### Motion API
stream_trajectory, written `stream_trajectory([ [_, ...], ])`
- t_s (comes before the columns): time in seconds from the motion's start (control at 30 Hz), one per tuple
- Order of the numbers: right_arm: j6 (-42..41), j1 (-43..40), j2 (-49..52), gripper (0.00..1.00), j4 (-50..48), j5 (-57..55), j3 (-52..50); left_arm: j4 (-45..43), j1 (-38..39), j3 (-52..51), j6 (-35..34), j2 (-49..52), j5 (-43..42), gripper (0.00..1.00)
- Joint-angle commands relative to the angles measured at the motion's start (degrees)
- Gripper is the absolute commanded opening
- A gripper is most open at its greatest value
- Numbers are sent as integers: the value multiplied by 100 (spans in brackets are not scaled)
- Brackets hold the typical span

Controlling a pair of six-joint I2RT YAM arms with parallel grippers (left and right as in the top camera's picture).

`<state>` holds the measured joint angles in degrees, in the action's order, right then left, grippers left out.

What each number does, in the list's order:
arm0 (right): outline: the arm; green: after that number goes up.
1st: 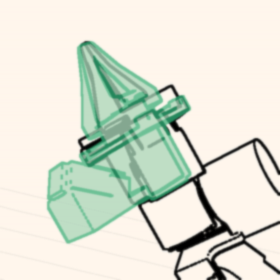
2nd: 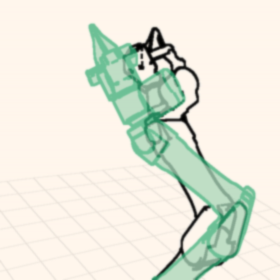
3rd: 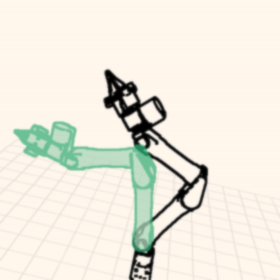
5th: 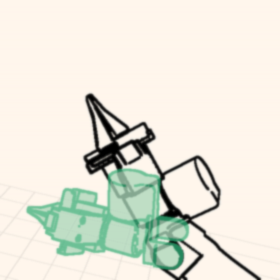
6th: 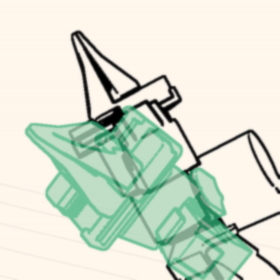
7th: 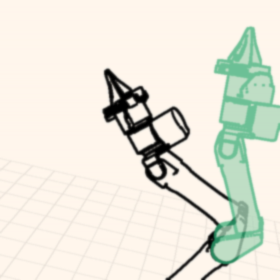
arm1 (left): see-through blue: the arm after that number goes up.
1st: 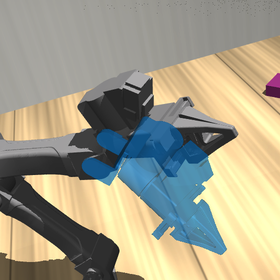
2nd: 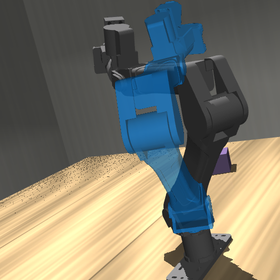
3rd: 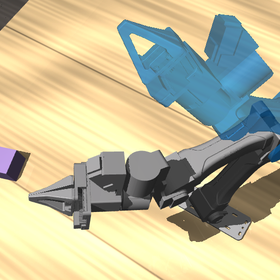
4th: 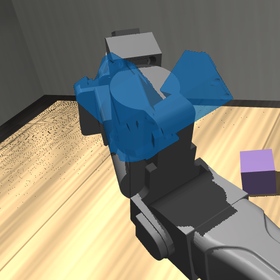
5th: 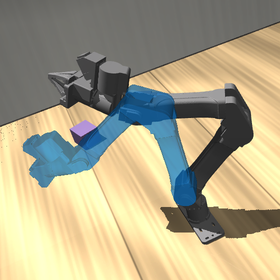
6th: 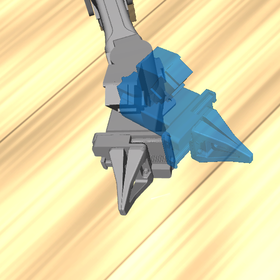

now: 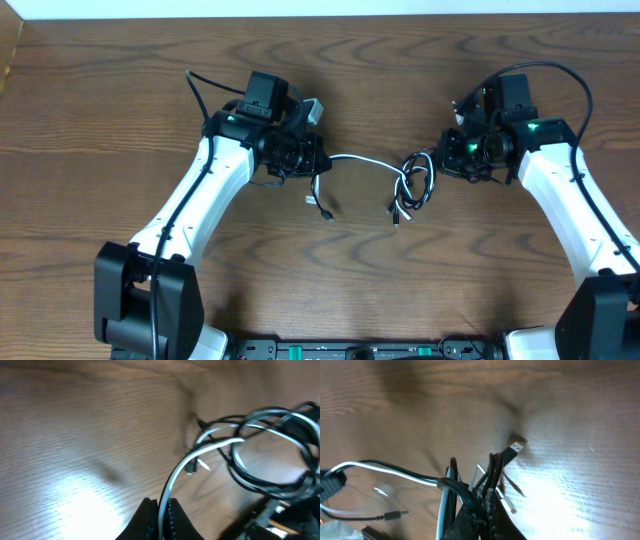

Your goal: Untangle cables

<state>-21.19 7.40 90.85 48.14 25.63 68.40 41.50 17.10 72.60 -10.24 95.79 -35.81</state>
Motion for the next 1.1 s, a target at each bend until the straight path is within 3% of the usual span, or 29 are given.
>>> stream_trajectory([
  [0.0, 109, -55, -138, 1, 164, -330, -26, -13, -26, -44, 238, -127, 417, 8],
  [0.1, 50, -55, -138, 1, 243, -363, -26, -7, -26, -44, 271, -127, 420, 11],
  [0.2, -136, -55, -138, 1, 245, -363, -26, 11, -26, -44, 271, -127, 420, 30],
  [0.33, -332, -55, -138, 1, 149, -254, -26, 11, -26, -44, 271, -127, 417, 43],
  [0.5, -798, -26, -138, 1, -42, -251, -26, 131, 2, -74, 273, -125, 345, 44],
  [0.6, -1062, 39, -136, 1, -219, -136, -26, 50, 142, -164, 297, -107, -116, 44],
  [0.8, -1325, 59, -136, 1, -376, -61, -26, -660, 542, -437, 313, -103, -994, 44],
  [1.07, -1440, 57, -122, 1, -385, -59, -26, -1292, 1060, -444, 203, -101, -1327, 45],
])
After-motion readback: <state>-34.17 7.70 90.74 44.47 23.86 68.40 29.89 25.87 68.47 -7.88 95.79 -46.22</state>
